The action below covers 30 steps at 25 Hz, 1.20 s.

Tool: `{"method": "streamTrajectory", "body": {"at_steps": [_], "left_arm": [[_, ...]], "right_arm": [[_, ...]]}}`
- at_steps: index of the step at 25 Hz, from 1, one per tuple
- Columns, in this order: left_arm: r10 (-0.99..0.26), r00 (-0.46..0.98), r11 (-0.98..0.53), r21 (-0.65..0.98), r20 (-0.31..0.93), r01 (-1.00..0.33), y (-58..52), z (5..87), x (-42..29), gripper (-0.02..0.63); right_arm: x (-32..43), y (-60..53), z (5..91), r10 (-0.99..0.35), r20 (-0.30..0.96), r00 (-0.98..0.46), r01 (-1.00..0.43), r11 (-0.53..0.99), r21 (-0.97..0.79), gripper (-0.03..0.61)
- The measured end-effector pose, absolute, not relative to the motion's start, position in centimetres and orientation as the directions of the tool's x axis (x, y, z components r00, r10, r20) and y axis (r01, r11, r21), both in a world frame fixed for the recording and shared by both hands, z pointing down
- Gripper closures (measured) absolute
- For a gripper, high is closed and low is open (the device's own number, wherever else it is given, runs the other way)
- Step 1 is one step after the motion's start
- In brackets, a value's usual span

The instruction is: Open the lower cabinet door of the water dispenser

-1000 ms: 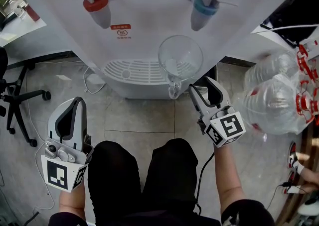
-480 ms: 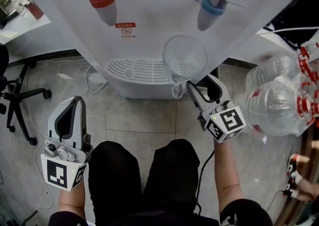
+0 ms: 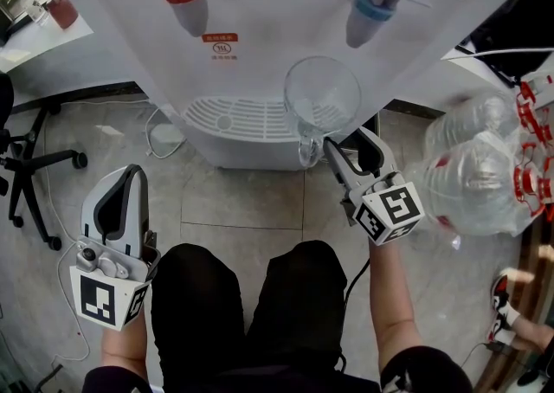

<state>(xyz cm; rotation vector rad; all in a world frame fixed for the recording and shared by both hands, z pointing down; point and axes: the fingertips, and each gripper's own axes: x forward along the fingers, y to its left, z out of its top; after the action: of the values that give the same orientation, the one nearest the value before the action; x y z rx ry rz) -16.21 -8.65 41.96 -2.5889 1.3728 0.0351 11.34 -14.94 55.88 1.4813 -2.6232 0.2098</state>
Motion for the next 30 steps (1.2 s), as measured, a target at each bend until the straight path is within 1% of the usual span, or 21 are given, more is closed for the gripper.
{"method": "streamTrajectory", "body": {"at_steps": [15, 23, 30], "left_arm": [[-0.817, 0.567, -0.55, -0.155, -0.104, -0.82, -8.1, 42.4, -16.2, 0.606], [-0.812, 0.572, -0.55, -0.174, -0.118, -0.817, -8.1, 41.9, -15.7, 0.606], [-0.814, 0.57, -0.547, -0.182, -0.116, -0.817, -7.8, 41.9, -15.8, 0.606]], "right_arm": [[11.1, -13.7, 55.8, -0.833, 0.177, -0.524, -0.85, 0.524, -0.052, 0.36], [10.8, -11.0, 55.8, -0.804, 0.175, -0.569, -0.82, 0.572, -0.037, 0.377], [10.5, -8.8, 56.6, -0.753, 0.188, -0.63, -0.775, 0.625, -0.092, 0.4]]}}
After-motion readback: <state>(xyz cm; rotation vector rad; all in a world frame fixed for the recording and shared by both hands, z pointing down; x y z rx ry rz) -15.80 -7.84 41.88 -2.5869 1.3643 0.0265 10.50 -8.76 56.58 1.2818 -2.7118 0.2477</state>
